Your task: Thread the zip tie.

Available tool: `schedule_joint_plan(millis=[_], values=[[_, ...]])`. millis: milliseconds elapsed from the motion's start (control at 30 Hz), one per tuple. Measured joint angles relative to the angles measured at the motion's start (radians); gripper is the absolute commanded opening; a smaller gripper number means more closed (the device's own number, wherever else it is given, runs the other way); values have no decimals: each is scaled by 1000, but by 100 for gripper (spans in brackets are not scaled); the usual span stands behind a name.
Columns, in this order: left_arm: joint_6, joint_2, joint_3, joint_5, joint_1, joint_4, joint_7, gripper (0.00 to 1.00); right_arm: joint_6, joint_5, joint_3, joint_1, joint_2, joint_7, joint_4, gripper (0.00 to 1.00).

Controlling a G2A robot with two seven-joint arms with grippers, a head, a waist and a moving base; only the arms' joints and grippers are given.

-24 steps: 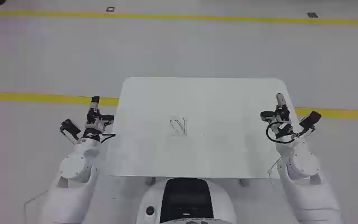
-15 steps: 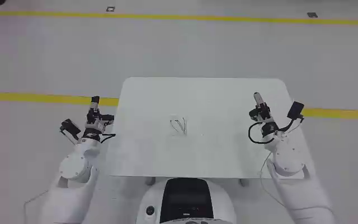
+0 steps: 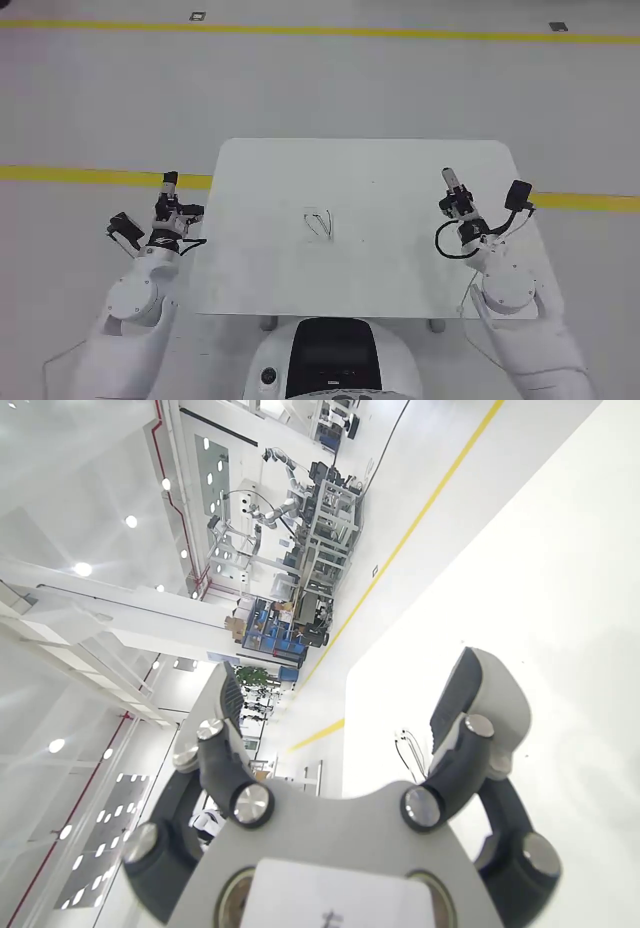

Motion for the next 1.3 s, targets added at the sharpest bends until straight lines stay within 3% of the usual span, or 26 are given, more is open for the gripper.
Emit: schedule_joint_plan(millis=[167, 367, 500, 633, 1100, 1167, 1300], values=[[0, 0, 0, 0, 0, 0, 0, 100, 56, -157, -43, 50, 2, 43, -37, 100], [0, 0, 0, 0, 0, 0, 0, 100, 171, -351, -170, 190, -7, 135, -23, 100], [0, 0, 0, 0, 0, 0, 0, 100, 254, -487, -279, 296, -20, 207, 35, 100], [0, 0, 0, 0, 0, 0, 0, 100, 253, -549, -325, 355, -41, 238, 128, 100], [0, 0, 0, 0, 0, 0, 0, 100, 251, -550, -327, 358, -41, 239, 127, 100], [0, 0, 0, 0, 0, 0, 0, 100, 247, -590, -343, 379, -41, 266, 111, 100], [0, 0, 0, 0, 0, 0, 0, 100, 252, -726, -423, 476, -51, 395, 125, 100]])
